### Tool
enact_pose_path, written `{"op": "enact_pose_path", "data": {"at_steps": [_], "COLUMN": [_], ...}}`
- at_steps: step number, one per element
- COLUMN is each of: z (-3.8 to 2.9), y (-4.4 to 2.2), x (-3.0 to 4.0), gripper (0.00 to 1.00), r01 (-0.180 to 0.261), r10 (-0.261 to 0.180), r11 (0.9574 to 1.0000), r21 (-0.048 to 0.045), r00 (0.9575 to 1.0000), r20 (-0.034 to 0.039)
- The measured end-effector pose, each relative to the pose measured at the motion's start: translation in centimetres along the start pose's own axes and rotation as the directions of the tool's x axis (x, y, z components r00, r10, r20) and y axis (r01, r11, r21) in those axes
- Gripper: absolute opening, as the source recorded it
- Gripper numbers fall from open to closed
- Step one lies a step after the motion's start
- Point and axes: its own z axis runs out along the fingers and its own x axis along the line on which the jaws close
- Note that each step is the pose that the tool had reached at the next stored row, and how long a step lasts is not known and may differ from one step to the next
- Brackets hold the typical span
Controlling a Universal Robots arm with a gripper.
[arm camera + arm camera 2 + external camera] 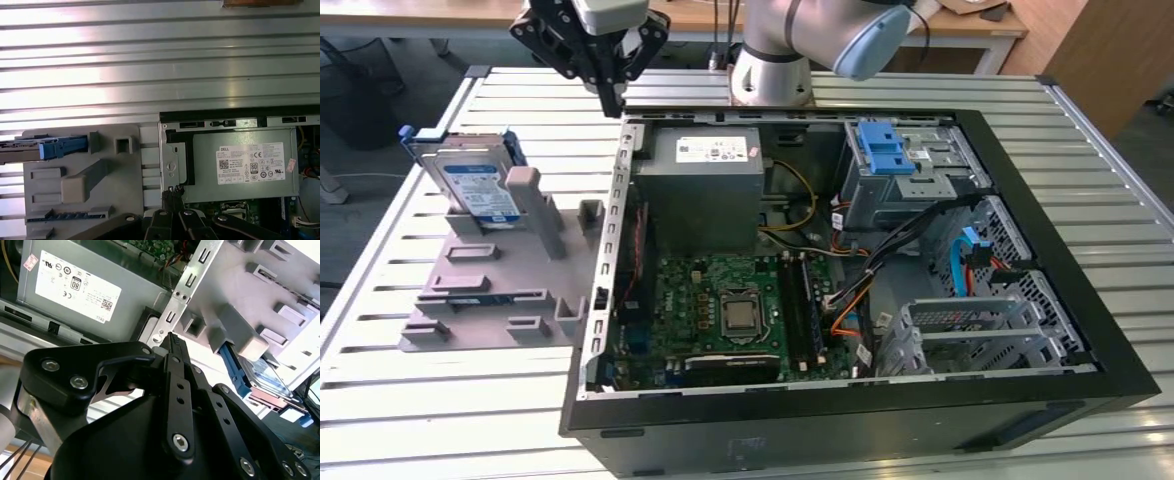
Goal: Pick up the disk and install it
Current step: 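Reach for the disk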
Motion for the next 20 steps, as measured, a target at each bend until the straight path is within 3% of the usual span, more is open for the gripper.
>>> {"op": "enact_pose_path", "data": {"at_steps": [20], "z": [0.30], "y": [0.34], "x": [3.28], "gripper": [0.11], "r01": [0.000], "r10": [0.000], "r11": [1.0000], "r21": [0.0009], "r00": [1.0000], "r20": [-0.0081]}}
